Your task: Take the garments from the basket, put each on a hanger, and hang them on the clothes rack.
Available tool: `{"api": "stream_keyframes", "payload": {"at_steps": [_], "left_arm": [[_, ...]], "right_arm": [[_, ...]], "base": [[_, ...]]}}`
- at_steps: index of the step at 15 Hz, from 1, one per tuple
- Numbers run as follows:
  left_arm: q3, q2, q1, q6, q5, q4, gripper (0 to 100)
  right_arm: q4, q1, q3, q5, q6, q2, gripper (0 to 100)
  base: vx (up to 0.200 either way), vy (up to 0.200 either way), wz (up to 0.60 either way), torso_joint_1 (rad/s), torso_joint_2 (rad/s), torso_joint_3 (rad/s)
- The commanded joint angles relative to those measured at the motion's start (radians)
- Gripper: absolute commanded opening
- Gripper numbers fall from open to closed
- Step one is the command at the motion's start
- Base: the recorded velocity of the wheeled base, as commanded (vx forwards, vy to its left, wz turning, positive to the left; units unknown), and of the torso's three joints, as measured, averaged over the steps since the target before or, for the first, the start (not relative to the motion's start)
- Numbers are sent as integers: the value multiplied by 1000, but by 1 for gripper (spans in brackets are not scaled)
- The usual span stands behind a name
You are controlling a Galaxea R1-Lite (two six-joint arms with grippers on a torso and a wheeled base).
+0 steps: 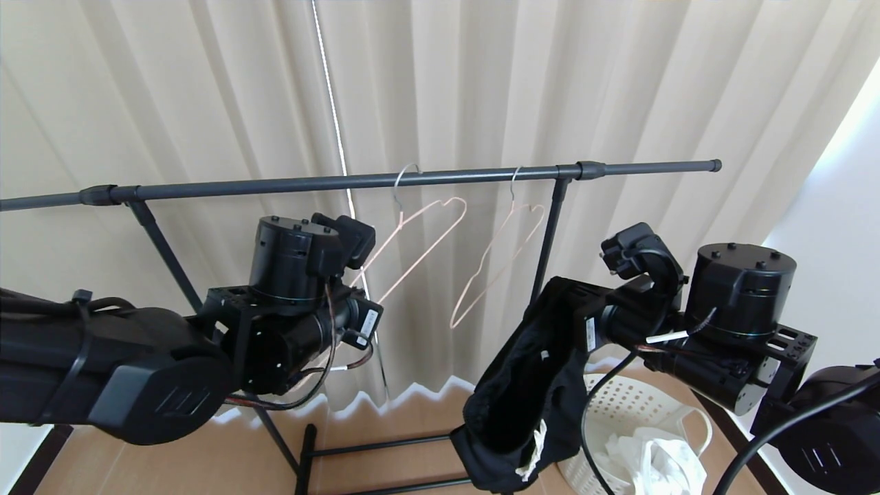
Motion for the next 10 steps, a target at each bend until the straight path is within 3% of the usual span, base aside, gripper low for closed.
{"api": "stream_keyframes", "payload": {"at_steps": [1, 4, 9, 10], "left_arm": [[32, -72, -3, 5, -64, 1, 0], [55, -119, 2, 19, -162, 1, 0], [69, -154, 6, 20, -205, 1, 0], [84, -164, 6, 20, -262, 1, 0]], "right_arm": [[0, 2, 0, -1, -1, -5, 0], [0, 0, 0, -1, -1, -14, 0], [0, -11, -2, -1, -1, -19, 0], [0, -12, -3, -3, -1, -19, 0]], "base": [[0, 0, 0, 0, 0, 0], [0, 0, 0, 0, 0, 0], [0, 0, 0, 0, 0, 0], [0, 0, 0, 0, 0, 0]]}}
